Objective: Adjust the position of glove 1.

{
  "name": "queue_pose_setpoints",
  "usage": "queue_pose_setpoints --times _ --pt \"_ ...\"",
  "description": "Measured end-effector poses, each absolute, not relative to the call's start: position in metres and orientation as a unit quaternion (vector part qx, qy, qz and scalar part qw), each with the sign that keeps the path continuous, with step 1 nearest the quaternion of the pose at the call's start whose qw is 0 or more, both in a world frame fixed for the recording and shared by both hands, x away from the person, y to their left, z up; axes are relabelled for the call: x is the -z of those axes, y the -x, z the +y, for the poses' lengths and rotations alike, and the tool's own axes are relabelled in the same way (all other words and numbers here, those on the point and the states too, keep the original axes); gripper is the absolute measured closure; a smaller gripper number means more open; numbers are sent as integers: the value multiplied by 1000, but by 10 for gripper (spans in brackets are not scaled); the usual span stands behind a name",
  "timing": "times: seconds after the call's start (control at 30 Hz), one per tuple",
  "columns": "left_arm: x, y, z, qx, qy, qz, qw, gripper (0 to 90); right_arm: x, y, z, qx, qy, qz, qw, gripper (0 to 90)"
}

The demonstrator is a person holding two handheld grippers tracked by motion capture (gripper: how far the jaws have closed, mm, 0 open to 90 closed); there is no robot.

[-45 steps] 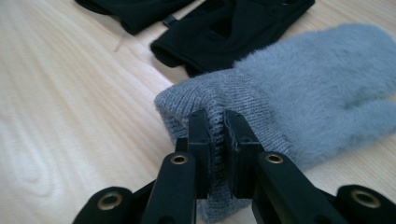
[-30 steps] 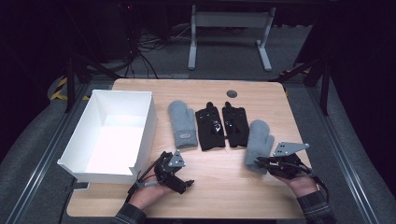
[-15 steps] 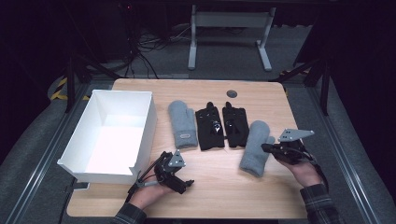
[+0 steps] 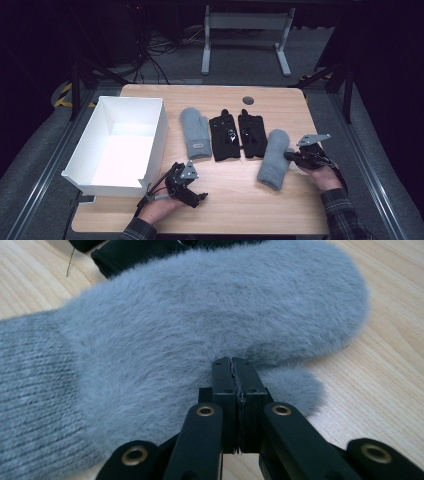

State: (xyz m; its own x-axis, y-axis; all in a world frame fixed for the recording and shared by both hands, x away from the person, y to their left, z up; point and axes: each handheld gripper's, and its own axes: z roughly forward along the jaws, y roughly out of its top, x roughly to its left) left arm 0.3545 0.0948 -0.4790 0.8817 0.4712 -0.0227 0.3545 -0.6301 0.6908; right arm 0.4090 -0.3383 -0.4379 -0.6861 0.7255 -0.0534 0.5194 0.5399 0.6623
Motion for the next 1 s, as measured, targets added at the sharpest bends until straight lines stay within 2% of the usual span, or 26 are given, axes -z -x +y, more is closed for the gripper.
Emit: queue_pose_setpoints --times 0.47,1.0 --pt "479 -355 95 -80 -900 228 364 5 439 -373 -323 -312 -318 885 133 896" --pt "479 -355 95 -80 -900 229 363 5 440 -345 -279 -320 -242 911 94 896"
